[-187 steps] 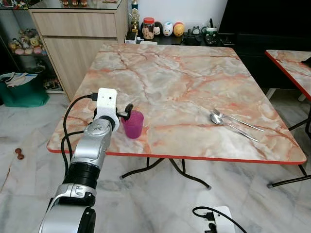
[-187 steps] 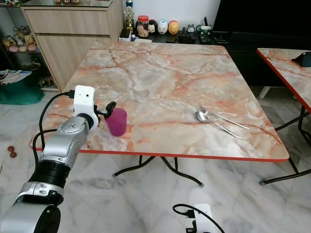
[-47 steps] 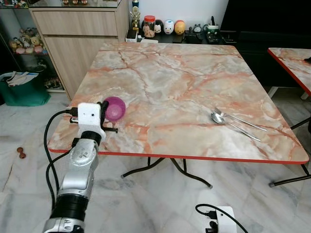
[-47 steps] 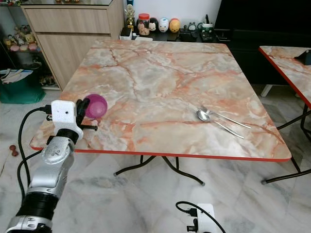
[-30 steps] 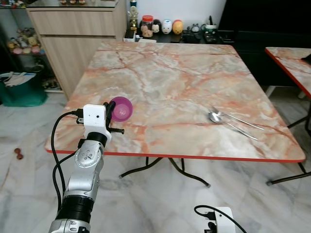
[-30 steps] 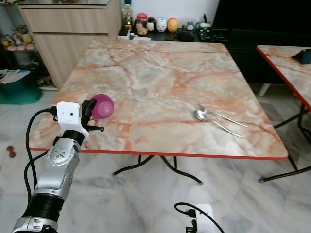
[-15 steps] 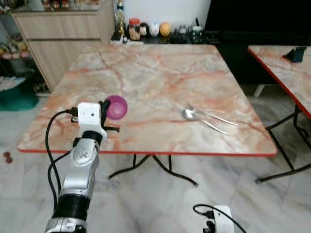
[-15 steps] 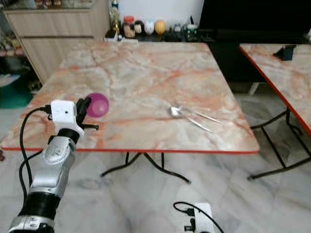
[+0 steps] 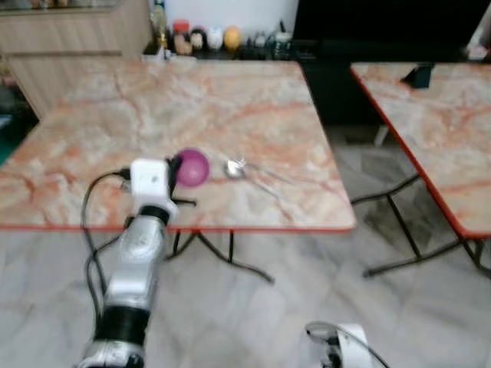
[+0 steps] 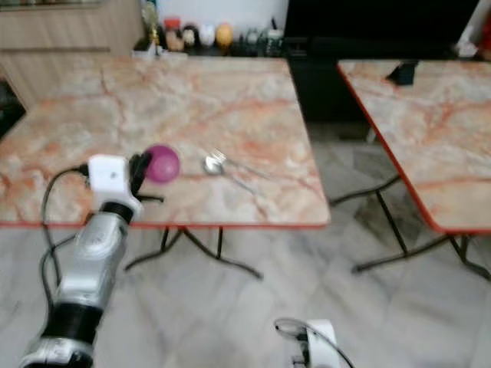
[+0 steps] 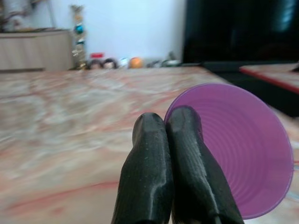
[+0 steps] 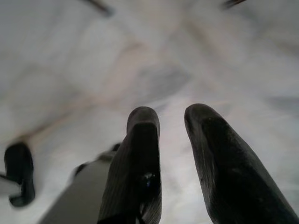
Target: Setting the table
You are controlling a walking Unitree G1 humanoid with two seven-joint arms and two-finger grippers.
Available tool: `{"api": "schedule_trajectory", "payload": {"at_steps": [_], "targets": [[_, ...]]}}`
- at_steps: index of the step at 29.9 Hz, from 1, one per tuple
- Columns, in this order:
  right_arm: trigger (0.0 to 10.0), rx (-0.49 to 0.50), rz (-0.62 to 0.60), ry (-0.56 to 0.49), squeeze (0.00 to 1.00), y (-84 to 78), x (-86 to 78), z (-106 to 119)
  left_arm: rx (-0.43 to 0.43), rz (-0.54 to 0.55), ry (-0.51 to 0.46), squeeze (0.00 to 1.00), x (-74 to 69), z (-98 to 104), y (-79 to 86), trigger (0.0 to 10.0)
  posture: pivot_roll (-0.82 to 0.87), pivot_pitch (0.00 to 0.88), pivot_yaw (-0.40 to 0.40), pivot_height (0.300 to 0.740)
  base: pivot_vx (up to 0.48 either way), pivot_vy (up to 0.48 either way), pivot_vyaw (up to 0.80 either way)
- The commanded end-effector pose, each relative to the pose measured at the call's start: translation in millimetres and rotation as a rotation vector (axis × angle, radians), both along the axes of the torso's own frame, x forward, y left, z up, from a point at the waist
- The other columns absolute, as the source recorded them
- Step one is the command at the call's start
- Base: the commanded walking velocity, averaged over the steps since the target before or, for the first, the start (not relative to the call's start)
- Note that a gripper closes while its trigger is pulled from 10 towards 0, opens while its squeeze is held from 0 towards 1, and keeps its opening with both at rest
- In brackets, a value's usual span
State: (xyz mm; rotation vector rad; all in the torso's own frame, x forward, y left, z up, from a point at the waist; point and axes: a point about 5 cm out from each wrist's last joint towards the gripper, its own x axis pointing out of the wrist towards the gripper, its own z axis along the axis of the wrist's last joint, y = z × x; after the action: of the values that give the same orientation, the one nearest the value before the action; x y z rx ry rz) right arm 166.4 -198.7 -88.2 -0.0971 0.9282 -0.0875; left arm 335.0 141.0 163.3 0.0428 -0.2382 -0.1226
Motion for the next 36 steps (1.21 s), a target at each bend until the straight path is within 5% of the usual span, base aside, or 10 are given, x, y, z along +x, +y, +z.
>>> {"api": "schedule_trajectory", "payload": {"at_steps": [1,36], "targets": [[10.0,0.017,-0.001,0.002,0.00,6.4,0.4,-0.9,0.008,0.027,-0.030,0.00,0.7,7.9,9.7,10.0,0.08,0.000,-0.028,0.731,0.000,-0.420,0.00],[10.0,0.002,0.016,0.006,0.00,5.8,0.7,-0.7,0.028,0.009,-0.044,0.00,1.5,10.4,5.4,10.0,0.07,0.000,-0.028,0.731,0.000,-0.417,0.09]]}}
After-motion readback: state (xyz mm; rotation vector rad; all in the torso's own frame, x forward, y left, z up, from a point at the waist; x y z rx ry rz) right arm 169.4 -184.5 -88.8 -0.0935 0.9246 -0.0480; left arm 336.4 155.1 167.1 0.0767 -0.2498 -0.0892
